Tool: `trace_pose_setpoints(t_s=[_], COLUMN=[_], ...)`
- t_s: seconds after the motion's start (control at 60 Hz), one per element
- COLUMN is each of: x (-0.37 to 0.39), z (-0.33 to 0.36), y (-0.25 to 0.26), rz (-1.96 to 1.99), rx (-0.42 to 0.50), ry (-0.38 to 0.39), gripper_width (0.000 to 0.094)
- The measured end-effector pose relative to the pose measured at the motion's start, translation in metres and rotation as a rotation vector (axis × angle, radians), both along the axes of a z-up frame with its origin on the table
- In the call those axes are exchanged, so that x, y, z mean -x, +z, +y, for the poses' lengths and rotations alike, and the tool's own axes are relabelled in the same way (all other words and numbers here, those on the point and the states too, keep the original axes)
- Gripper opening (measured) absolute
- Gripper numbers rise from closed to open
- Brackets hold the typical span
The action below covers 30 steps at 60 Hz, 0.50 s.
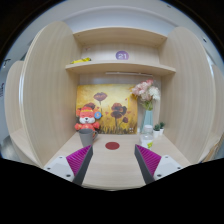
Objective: Pour water
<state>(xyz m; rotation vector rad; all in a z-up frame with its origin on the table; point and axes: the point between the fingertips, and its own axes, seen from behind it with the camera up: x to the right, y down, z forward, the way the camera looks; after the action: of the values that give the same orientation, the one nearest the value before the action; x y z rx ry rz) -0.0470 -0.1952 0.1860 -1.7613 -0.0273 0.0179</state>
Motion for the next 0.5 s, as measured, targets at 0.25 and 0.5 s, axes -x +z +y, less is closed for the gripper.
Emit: trace_pose_setpoints(t_s=[0.25, 0.5], x=[-0.079, -0.138], z=[0.033, 0.092], y=[-0.062, -0.083], rz=[-0.023, -0.021], rx=[-0.021, -0.028], ry=[-0.099, -0.163], gripper_width=[0.0872, 0.0860])
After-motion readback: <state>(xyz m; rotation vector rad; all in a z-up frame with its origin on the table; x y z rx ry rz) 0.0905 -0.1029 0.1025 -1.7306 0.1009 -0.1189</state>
